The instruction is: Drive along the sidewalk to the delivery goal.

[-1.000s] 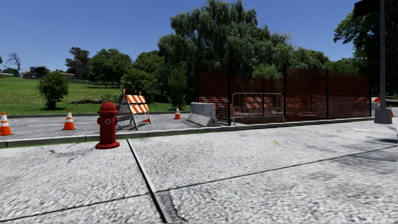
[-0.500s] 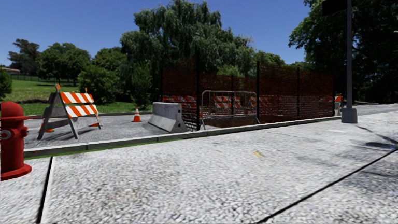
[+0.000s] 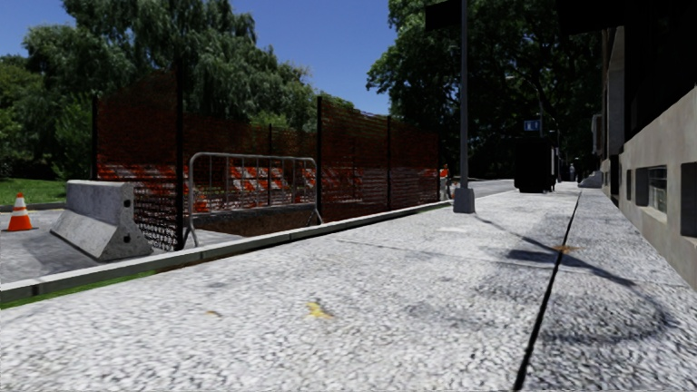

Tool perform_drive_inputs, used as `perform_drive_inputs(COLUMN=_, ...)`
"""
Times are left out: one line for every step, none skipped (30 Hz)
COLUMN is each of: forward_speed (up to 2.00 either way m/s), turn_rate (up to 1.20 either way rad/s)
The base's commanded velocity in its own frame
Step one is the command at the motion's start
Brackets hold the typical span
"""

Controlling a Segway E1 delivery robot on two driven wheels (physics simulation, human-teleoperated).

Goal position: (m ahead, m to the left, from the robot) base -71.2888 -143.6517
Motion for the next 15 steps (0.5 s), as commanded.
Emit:
perform_drive_inputs(forward_speed=2.00, turn_rate=0.00)
perform_drive_inputs(forward_speed=2.00, turn_rate=0.00)
perform_drive_inputs(forward_speed=2.00, turn_rate=0.00)
perform_drive_inputs(forward_speed=2.00, turn_rate=-1.20)
perform_drive_inputs(forward_speed=2.00, turn_rate=-1.20)
perform_drive_inputs(forward_speed=2.00, turn_rate=-1.20)
perform_drive_inputs(forward_speed=2.00, turn_rate=-1.20)
perform_drive_inputs(forward_speed=2.00, turn_rate=-1.20)
perform_drive_inputs(forward_speed=2.00, turn_rate=-1.20)
perform_drive_inputs(forward_speed=2.00, turn_rate=-1.20)
perform_drive_inputs(forward_speed=2.00, turn_rate=-1.12)
perform_drive_inputs(forward_speed=2.00, turn_rate=-0.10)
perform_drive_inputs(forward_speed=2.00, turn_rate=-0.02)
perform_drive_inputs(forward_speed=2.00, turn_rate=-0.02)
perform_drive_inputs(forward_speed=2.00, turn_rate=0.00)
